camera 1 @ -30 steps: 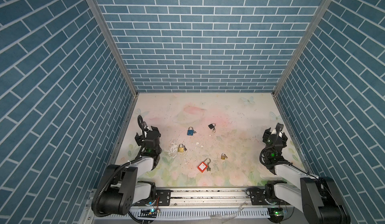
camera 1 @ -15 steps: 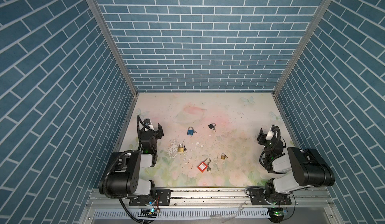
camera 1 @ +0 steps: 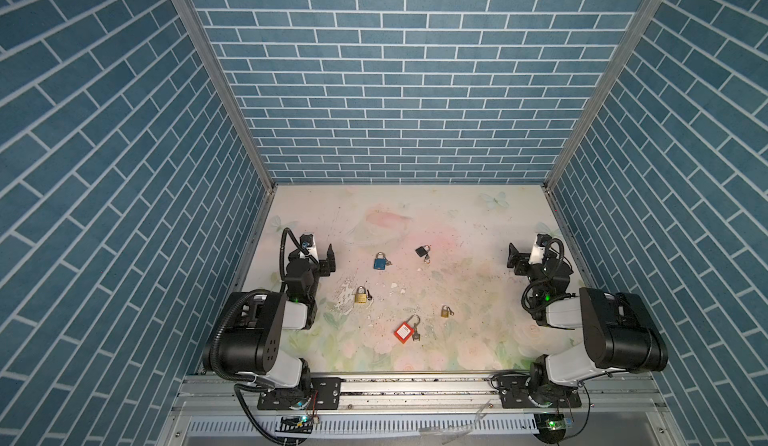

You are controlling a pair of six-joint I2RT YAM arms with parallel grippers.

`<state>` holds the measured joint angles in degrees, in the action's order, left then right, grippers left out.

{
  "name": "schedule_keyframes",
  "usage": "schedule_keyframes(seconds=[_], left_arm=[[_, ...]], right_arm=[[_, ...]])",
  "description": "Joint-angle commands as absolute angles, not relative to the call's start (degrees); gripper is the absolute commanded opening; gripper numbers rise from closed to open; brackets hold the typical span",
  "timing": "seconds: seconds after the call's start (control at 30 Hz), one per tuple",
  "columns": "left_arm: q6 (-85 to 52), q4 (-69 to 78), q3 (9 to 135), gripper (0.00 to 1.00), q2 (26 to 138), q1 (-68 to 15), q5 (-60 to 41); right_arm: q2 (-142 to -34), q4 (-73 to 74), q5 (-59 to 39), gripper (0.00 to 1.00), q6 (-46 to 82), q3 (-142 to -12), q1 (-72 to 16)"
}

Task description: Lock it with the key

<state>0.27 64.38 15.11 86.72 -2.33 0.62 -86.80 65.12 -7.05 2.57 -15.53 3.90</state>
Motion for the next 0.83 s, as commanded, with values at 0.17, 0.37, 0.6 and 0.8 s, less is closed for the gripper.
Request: schedule_keyframes(seconds=[0.17,0.37,0.6,0.8], left_arm=[[1.6,65.2,15.8,0.87,86.7,-2.7,1.8],[1.6,64.9,16.1,0.87,86.9,-2.7,1.6],[1.6,64.5,16.3,0.87,87.1,-2.6,1.7],[2.0,65.2,15.7,0.87,86.7,-2.9,1.5]], right_arm=[[-87.0,65.1,-8.8,0.92,1.3,-15.4,4.0],[-87.0,65.1,-8.9,0.93,1.2,-15.4,4.0],[-87.0,65.2,-8.8,0.94,1.2,-15.4,4.0],[-87.0,65.2,-8.8,0.94,1.2,-15.4,4.0]])
